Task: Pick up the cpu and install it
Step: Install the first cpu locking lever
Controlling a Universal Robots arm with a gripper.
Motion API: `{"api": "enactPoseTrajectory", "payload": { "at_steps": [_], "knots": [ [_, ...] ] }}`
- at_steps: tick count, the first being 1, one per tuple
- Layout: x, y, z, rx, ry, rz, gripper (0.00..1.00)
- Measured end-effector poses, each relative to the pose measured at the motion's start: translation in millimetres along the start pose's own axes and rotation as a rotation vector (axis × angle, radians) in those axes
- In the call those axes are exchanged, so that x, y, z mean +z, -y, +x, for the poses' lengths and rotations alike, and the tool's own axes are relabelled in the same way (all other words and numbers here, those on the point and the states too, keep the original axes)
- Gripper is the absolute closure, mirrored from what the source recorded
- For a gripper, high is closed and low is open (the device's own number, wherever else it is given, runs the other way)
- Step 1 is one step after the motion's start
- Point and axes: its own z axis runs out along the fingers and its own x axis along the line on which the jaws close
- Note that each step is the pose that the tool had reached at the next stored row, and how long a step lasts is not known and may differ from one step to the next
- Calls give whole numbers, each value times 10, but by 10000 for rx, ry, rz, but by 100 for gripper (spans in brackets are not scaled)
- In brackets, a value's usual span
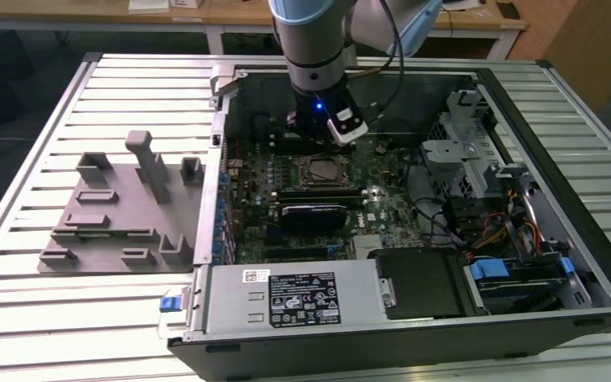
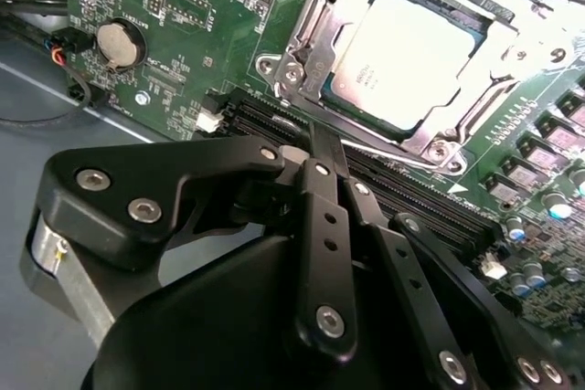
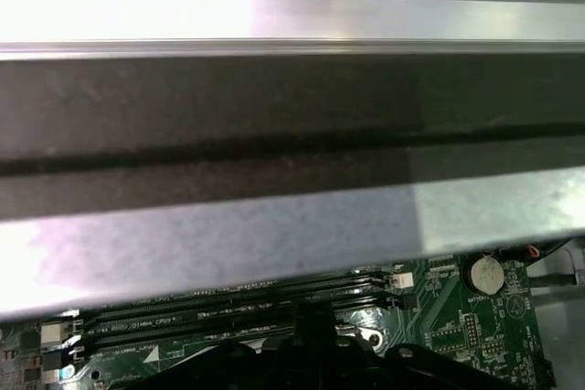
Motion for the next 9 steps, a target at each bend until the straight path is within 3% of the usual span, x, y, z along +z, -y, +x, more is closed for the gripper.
{"api": "enactPoseTrajectory", "payload": {
  "at_steps": [2,9],
  "knots": [
    [3,1,1,61,61,9,89],
    [3,3,24,364,131,67,89]
  ]
}}
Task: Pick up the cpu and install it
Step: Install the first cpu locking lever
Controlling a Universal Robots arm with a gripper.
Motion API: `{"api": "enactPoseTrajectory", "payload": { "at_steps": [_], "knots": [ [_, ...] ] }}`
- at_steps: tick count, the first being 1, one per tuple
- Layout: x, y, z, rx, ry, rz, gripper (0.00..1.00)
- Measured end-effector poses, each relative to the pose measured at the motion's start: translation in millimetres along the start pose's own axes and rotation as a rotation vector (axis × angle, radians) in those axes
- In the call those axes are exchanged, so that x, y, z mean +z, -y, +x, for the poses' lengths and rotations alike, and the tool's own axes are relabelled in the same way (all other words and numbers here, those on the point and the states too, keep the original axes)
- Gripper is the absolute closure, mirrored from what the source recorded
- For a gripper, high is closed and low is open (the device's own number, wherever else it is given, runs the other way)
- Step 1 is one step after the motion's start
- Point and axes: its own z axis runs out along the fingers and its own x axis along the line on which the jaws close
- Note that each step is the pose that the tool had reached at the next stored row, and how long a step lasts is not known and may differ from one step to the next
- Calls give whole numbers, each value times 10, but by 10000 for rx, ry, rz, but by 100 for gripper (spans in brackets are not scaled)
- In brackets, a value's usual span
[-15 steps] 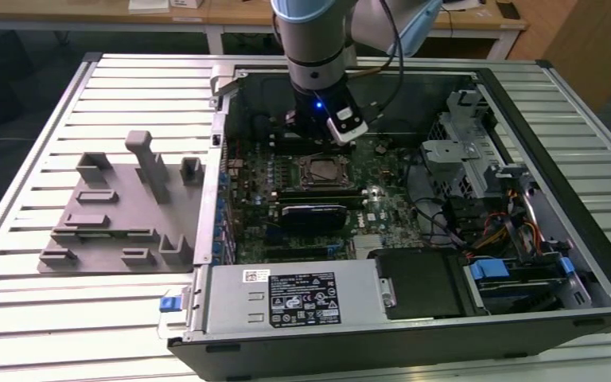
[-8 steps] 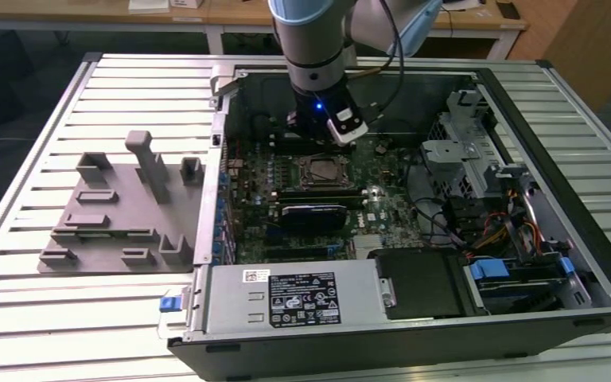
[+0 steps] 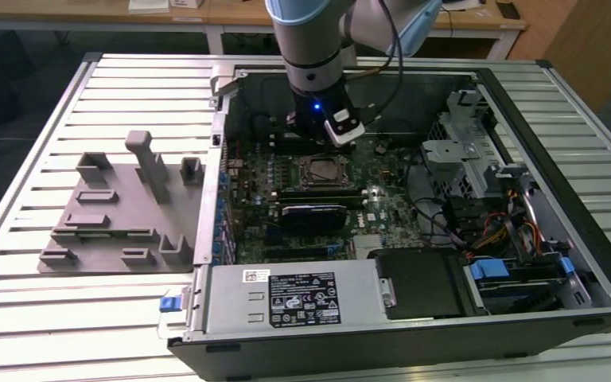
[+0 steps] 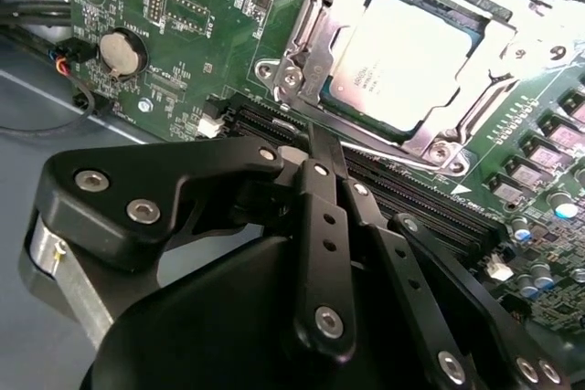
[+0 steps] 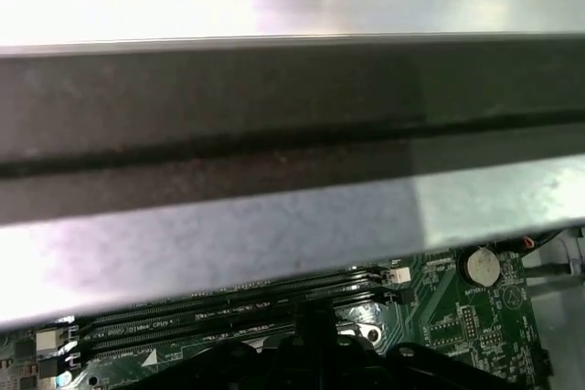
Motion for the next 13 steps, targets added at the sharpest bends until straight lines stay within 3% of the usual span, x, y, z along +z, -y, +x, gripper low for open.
{"api": "enactPoseTrajectory", "payload": {
  "at_steps": [13],
  "knots": [
    [1,-22,40,686,126,102,89]
  ]
}}
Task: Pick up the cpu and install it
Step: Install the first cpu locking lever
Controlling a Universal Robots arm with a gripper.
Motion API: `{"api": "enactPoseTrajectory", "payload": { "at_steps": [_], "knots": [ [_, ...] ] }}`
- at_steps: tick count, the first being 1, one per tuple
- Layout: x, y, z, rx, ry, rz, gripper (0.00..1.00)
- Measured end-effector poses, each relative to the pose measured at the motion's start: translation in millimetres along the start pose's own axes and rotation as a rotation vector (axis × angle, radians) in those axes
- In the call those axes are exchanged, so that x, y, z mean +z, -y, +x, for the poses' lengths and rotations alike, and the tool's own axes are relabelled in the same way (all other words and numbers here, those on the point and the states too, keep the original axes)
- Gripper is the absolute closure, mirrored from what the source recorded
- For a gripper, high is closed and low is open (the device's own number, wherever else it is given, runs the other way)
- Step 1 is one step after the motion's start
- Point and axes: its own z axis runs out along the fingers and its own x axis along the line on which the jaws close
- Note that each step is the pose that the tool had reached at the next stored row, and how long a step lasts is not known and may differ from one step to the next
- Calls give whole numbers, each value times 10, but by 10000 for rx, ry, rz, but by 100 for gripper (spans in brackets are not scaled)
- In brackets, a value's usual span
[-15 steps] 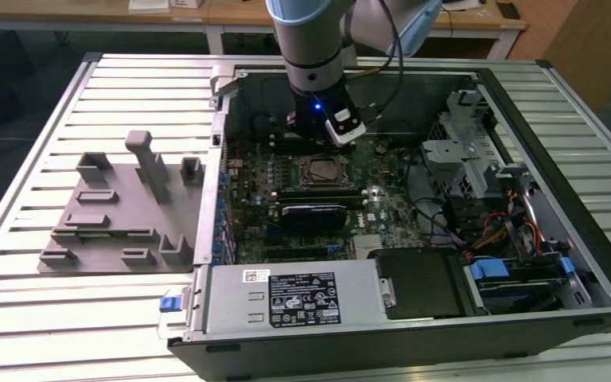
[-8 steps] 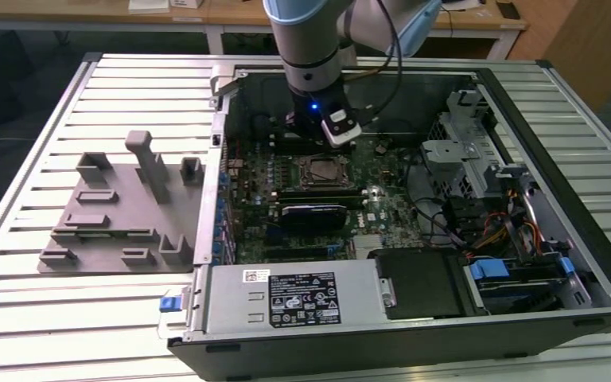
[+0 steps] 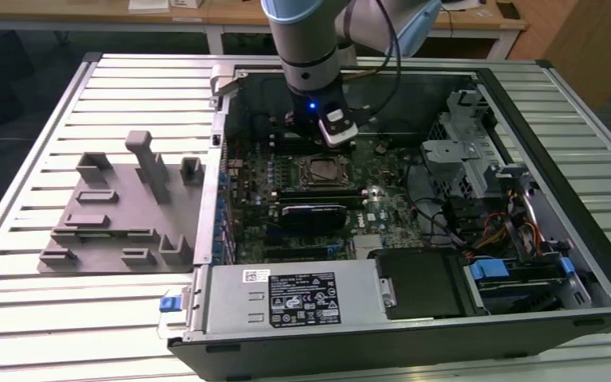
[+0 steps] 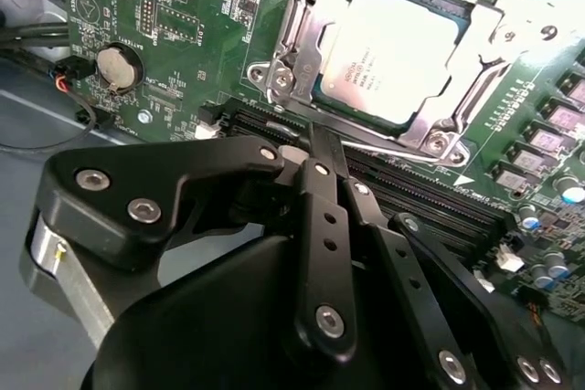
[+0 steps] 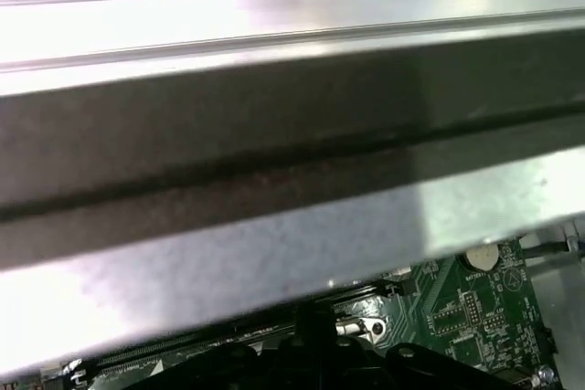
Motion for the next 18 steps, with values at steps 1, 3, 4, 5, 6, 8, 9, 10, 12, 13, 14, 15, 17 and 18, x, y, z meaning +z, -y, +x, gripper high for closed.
{"api": "enactPoseTrajectory", "payload": {
  "at_steps": [1,3,4,5,6,8,9,10,12,13,14,15,17,18],
  "knots": [
    [1,-4,1,37,7,6,89],
    [1,-9,8,112,21,20,89],
    [0,-10,13,157,30,27,89],
    [-1,-10,17,205,39,33,89],
    [-1,-10,21,260,49,43,89],
    [-2,-11,28,387,74,69,89],
    [-2,-14,30,449,86,82,89],
    [-1,-17,32,495,95,91,89],
    [-1,-20,37,577,111,107,89],
    [-1,-20,39,612,118,114,89],
    [-2,-19,42,643,124,121,89],
    [-2,-19,47,668,128,124,89],
    [-2,-21,56,711,136,126,89],
    [-1,-22,57,728,137,122,89]
  ]
}}
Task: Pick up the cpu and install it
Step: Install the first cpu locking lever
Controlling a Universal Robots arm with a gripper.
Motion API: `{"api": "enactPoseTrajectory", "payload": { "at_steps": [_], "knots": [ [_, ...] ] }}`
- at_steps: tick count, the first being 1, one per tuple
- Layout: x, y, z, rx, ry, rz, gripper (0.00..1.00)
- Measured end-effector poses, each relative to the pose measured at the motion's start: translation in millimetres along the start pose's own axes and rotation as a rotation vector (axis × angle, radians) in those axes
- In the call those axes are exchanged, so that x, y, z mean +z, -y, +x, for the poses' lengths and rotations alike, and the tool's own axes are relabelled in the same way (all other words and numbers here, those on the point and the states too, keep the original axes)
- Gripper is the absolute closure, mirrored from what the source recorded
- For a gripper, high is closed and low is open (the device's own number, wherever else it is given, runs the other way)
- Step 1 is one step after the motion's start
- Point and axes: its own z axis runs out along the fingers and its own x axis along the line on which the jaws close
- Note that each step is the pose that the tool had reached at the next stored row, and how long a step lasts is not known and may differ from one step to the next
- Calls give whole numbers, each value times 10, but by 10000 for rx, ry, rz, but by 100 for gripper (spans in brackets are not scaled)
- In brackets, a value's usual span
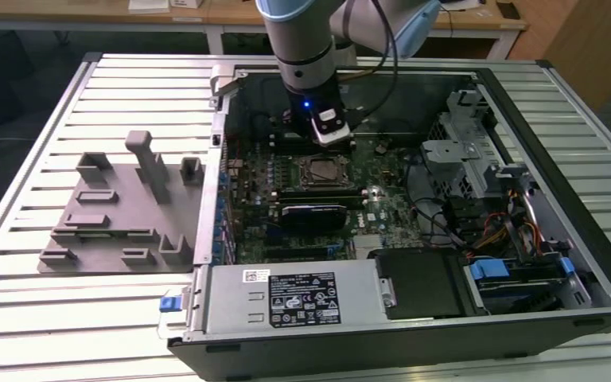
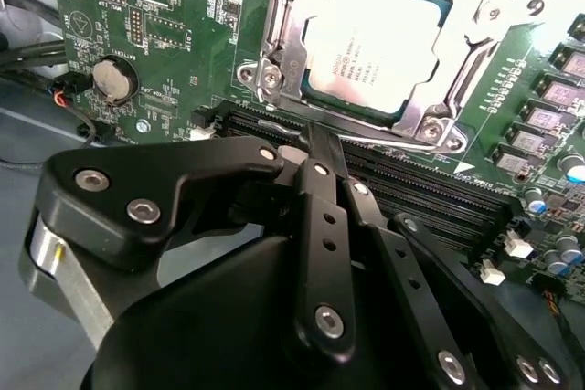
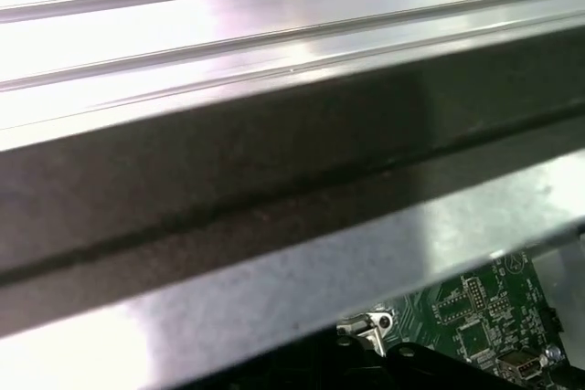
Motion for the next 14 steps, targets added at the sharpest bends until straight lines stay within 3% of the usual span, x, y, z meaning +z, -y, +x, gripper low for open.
{"api": "enactPoseTrajectory", "payload": {
  "at_steps": [14],
  "knots": [
    [20,8,12,77,12,8,89]
  ]
}}
